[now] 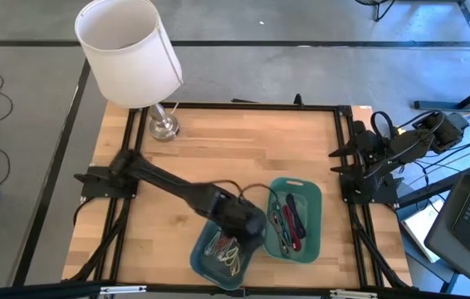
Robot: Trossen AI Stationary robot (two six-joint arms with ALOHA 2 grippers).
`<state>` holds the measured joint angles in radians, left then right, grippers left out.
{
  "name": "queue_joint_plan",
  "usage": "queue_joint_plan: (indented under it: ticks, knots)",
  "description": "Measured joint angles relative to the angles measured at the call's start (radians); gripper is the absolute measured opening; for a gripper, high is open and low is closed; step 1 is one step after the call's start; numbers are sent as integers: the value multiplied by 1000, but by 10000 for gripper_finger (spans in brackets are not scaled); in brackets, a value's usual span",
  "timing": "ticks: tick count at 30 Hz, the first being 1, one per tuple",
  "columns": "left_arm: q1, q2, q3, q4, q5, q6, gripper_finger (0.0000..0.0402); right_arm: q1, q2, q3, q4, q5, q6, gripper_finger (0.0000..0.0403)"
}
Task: Pick and place USB-C Cables
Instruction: Adjust the bins
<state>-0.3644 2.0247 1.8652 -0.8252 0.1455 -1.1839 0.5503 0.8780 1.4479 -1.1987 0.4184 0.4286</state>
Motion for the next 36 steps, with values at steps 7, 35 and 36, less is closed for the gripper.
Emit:
queue_joint_plan:
  ticks: [7,35,36]
  knots:
    - [-75,-273,1,7,-360,274,141,0,12,0,-49,-134,95,196]
    - [-285,-706,-658,-742,-685,-478,3,-120,101,-424,-92,64,533,9]
    - [-279,-720,-684,-743,-688,-497,3,-142,101,-425,-91,79,511,6]
